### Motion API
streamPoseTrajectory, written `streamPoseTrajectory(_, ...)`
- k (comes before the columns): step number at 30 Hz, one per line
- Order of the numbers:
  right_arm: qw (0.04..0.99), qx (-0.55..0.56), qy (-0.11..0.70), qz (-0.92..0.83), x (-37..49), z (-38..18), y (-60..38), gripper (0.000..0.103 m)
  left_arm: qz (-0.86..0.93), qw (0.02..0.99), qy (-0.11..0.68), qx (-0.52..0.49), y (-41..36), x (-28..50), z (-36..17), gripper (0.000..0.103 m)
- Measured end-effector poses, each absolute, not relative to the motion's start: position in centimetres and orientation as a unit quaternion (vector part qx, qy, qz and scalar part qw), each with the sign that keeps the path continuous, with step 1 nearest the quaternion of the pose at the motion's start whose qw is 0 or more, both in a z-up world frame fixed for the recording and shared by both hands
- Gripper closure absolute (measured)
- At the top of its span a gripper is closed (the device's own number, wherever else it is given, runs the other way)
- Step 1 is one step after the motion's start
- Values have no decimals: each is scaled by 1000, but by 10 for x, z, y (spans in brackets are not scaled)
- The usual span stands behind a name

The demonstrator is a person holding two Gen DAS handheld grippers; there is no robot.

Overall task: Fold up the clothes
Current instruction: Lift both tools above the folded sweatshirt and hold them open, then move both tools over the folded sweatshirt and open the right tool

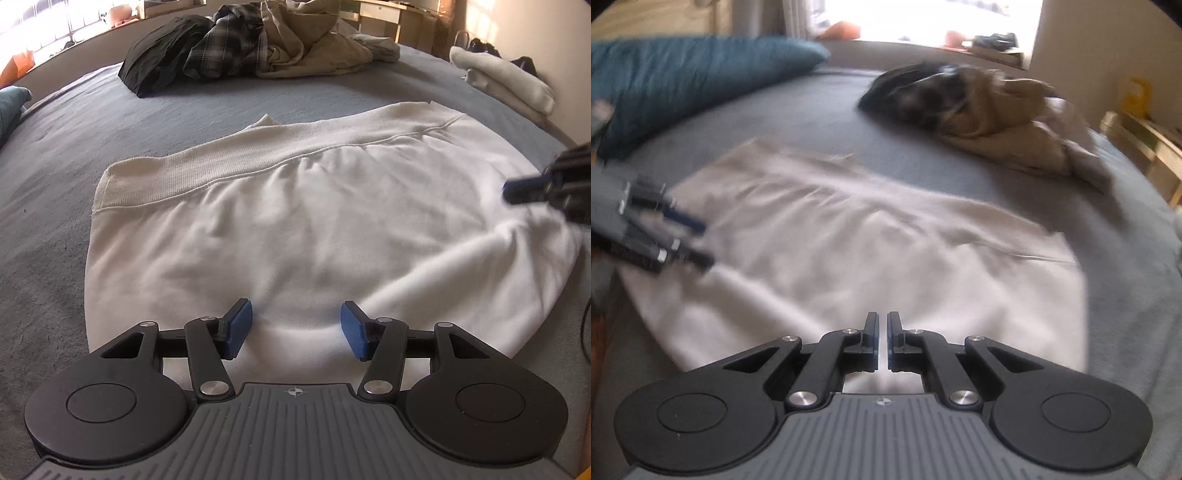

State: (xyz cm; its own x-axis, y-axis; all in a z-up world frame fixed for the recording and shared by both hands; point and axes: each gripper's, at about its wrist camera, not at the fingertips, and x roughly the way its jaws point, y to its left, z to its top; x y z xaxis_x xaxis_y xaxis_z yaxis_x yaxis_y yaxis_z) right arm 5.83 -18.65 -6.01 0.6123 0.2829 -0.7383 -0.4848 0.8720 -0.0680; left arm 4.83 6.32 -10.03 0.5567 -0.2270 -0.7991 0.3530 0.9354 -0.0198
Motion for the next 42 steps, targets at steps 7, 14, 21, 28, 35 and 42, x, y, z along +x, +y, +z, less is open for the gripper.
streamPoseTrajectory(7, 885, -111, 420, 169, 67, -87, -217, 99, -159, 880, 441, 70, 65, 47, -100, 49)
streamPoseTrajectory(14, 892, -107, 416, 140, 99, -84, -229, 99, -154, 880, 444, 68, 68, 48, -99, 49)
streamPoseTrajectory(21, 901, -47, 410, 133, 123, -67, -246, 99, -151, 881, 443, 71, 68, 49, -100, 49)
streamPoseTrajectory(28, 886, -16, 448, 118, 158, -82, -262, 99, -139, 881, 442, 95, 64, 50, -96, 48)
streamPoseTrajectory(35, 878, 6, 437, 196, 138, -68, -241, 98, -160, 891, 407, 121, 55, 48, -77, 48)
streamPoseTrajectory(42, 875, -21, 443, 193, 135, -79, -224, 98, -197, 883, 404, 132, 21, 48, -93, 49)
